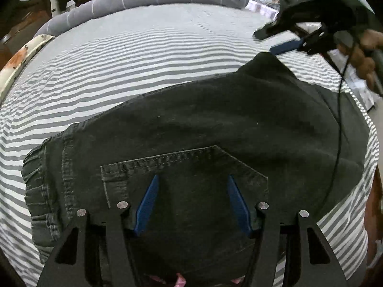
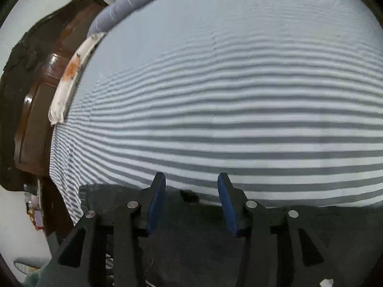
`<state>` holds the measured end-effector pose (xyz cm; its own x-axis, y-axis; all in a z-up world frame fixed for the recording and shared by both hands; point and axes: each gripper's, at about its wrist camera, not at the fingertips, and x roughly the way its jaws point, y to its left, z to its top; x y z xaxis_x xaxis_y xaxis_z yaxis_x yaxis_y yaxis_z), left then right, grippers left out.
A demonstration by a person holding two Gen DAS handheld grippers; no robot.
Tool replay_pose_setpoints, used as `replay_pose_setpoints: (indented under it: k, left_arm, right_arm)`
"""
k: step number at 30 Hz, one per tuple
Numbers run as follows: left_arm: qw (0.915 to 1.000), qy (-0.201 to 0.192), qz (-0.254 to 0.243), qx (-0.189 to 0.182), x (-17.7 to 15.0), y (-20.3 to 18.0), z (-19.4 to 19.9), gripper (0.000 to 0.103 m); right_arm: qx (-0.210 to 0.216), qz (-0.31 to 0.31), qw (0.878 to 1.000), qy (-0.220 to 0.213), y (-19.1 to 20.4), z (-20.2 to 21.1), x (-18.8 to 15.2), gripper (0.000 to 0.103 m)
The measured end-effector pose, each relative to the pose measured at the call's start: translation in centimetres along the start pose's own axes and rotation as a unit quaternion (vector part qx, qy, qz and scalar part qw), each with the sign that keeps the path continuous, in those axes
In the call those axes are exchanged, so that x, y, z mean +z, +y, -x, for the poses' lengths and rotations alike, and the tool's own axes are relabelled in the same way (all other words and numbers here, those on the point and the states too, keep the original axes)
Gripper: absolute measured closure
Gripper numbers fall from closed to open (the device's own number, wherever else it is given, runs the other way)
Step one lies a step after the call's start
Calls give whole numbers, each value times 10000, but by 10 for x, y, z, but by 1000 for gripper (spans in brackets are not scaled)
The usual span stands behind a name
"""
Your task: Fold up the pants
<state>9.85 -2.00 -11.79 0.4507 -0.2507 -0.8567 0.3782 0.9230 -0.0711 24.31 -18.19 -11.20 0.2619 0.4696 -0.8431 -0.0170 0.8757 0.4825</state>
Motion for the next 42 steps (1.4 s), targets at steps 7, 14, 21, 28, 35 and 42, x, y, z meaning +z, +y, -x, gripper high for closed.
replay_pose_setpoints:
  k: [7, 14, 21, 28, 35, 42]
  left_arm:
    - [9952, -636, 525, -536, 19, 23, 34, 43]
    - [9902, -788, 677, -929, 56, 24, 27, 43]
    - [9942, -275, 686, -782, 41, 21, -25, 43]
    - [9928, -385, 791, -814, 38, 27, -15, 43]
    - [9912, -586, 823, -857, 34, 38, 11, 43]
    - [9943, -264, 826, -626, 22, 43, -1, 43]
  right_arm:
    - [-29, 287, 9994, 199, -2, -15, -58, 72]
    - [-143, 393, 9991, -9, -5, -25, -95, 70]
    - [459, 148, 9988, -69, 4, -30, -82, 57]
    - [586, -132, 9974, -388, 12, -34, -43, 95]
    - [413, -44, 9945, -965, 8, -25, 14, 100]
    - [241, -255, 9934, -1088, 9, -31, 20, 95]
